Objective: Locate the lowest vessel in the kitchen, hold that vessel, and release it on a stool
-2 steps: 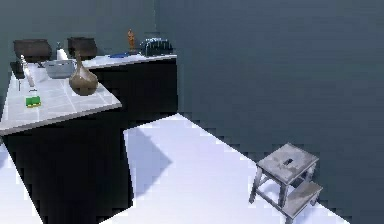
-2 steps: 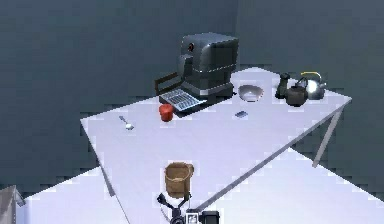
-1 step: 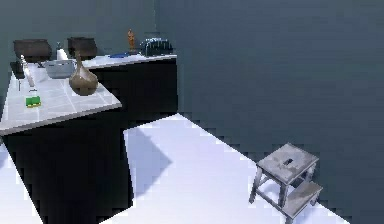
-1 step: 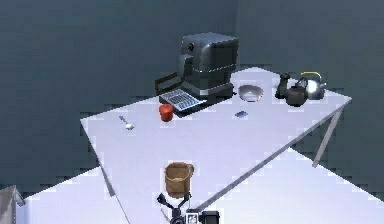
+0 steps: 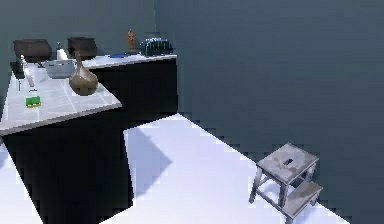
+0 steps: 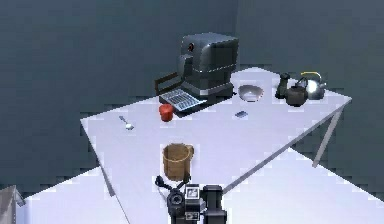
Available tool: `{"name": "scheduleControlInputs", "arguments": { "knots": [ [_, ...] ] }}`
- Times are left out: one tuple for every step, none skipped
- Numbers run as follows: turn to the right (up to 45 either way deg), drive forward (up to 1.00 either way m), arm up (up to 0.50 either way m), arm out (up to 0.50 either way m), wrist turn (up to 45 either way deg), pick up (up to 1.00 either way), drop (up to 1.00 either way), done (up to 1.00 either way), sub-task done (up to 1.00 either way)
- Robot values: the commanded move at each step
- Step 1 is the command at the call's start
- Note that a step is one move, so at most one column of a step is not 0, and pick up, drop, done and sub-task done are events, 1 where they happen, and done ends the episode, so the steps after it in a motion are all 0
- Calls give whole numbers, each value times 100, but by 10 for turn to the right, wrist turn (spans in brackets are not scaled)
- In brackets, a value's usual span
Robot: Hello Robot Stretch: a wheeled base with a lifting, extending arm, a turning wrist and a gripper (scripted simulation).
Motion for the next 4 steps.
{"name": "scheduleControlInputs", "arguments": {
  "knots": [
    [0, 0, 26, 0, 0, 0, 0, 0, 0],
    [0, 0, 0, 0, -450, 0, 0, 0, 0],
    [0, 0, 0, 0, -450, 0, 0, 0, 0],
    [0, 0, 0, 0, -300, 0, 0, 0, 0]
  ]
}}
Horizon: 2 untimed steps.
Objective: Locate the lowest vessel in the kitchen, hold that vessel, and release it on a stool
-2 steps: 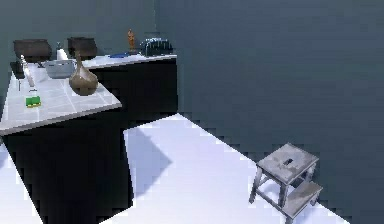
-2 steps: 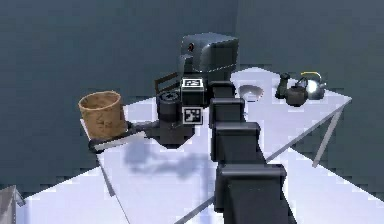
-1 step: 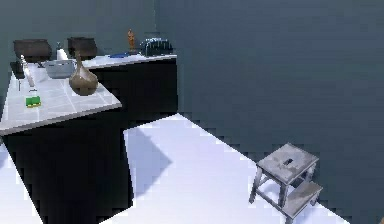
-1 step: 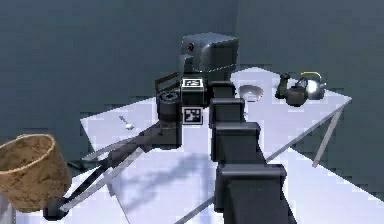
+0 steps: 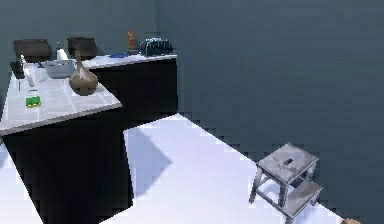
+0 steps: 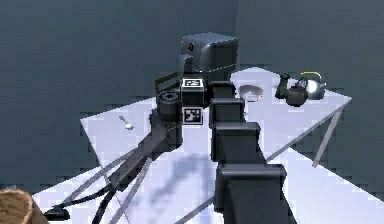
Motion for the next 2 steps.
{"name": "scheduleControlInputs", "arguments": {
  "knots": [
    [0, 0, 0, -18, 0, 0, 0, 0, 0],
    [-450, 0, 0, 0, 0, 0, 0, 0, 0]
  ]
}}
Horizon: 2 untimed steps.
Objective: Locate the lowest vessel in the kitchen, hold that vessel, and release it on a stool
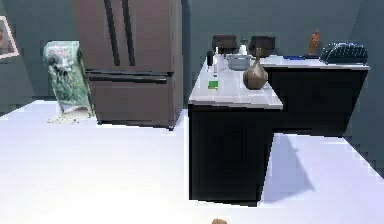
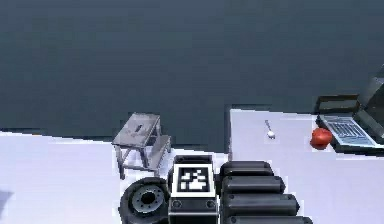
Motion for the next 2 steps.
{"name": "scheduleControlInputs", "arguments": {
  "knots": [
    [-180, 0, 0, 0, 0, 0, 0, 0, 0],
    [0, 10, 0, 0, 0, 0, 0, 0, 0]
  ]
}}
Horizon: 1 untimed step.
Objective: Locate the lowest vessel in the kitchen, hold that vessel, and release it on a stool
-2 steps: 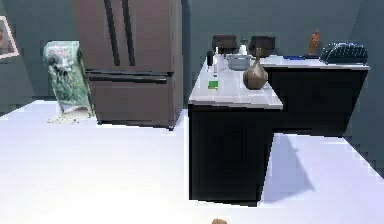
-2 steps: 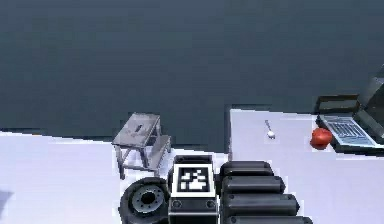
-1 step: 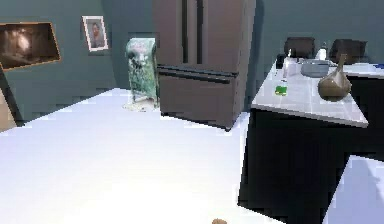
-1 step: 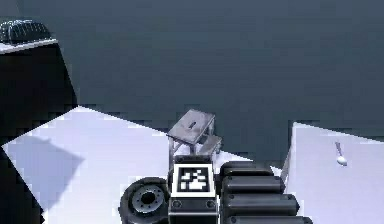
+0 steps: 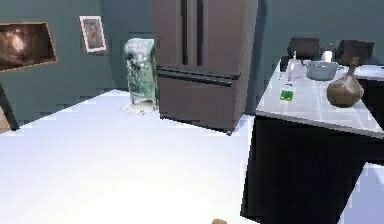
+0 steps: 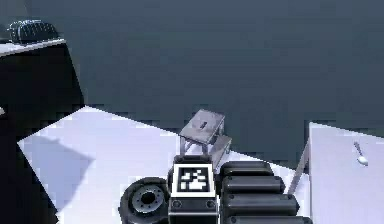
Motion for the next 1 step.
{"name": "scheduleControlInputs", "arguments": {
  "knots": [
    [450, 0, 0, 0, 0, 0, 0, 0, 0]
  ]
}}
